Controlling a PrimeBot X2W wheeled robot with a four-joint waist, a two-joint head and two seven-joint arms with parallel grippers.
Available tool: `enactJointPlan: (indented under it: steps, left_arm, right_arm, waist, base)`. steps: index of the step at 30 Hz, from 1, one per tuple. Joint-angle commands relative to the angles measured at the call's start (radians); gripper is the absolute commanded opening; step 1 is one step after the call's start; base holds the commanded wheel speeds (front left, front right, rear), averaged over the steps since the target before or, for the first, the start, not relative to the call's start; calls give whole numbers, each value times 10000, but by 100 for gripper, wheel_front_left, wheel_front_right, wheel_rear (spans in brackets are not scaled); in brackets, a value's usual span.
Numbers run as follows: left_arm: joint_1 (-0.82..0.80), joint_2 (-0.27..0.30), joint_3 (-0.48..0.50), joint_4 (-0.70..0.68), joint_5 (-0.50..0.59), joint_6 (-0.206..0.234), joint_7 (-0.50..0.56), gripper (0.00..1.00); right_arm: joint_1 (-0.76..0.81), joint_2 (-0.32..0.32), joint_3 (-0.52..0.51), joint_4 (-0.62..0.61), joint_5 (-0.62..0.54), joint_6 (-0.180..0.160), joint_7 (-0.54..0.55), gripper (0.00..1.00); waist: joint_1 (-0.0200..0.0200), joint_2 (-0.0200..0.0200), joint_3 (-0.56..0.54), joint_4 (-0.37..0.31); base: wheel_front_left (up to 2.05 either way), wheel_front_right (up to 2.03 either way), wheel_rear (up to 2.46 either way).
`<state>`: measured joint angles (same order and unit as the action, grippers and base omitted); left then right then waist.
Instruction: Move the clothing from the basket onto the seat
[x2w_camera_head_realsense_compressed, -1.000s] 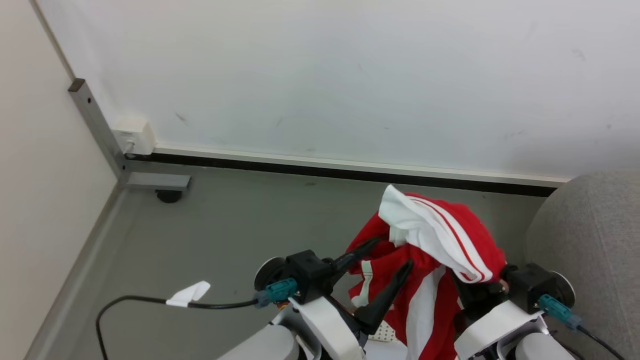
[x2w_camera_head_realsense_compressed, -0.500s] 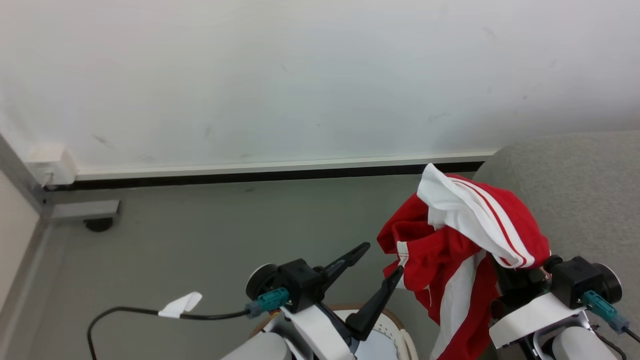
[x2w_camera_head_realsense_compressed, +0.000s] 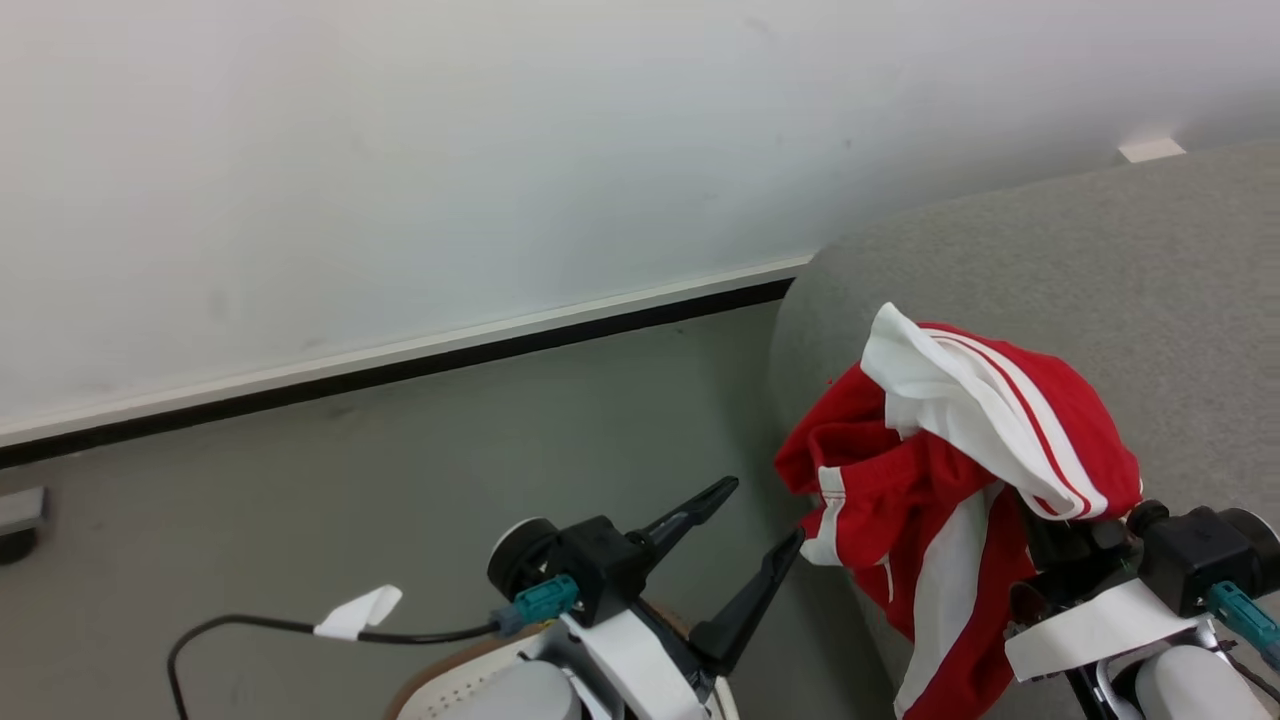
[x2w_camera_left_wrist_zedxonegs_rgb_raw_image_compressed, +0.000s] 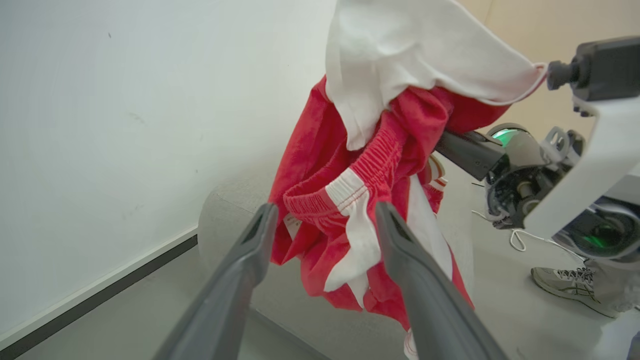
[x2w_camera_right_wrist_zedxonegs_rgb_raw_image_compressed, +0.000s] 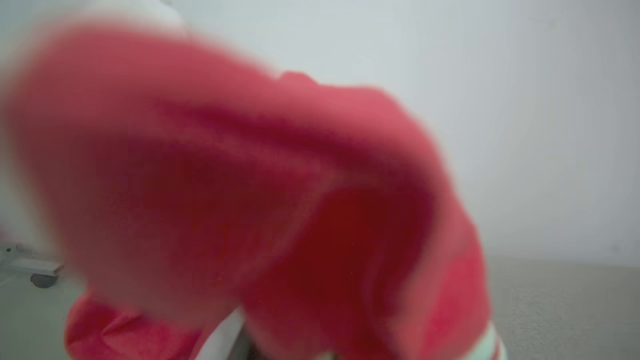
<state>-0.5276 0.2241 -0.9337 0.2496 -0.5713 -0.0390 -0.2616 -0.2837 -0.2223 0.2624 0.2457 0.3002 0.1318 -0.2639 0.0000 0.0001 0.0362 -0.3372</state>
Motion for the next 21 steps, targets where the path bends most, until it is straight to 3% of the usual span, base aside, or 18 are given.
enactJointPlan:
  steps: [1,11,21]
  left_arm:
    - [50,10,38,15,126,-18,-29,100]
    - [94,-109,195,81,398,-147,-35,100]
    - [-21,-91,254,164,508,-314,-36,100]
  right_arm:
    - [49,-41,-25,-111,-52,-22,-8,0]
    - [126,-63,-121,-326,0,-22,-8,0]
    - [-843,-529,-251,-337,-19,-22,-8,0]
  waist:
    - [0,-1,93,-327]
    - [0,-1,218,-821]
    - [0,-1,676,-457]
  base:
    - [0,0,0]
    - [0,0,0]
    - [0,0,0]
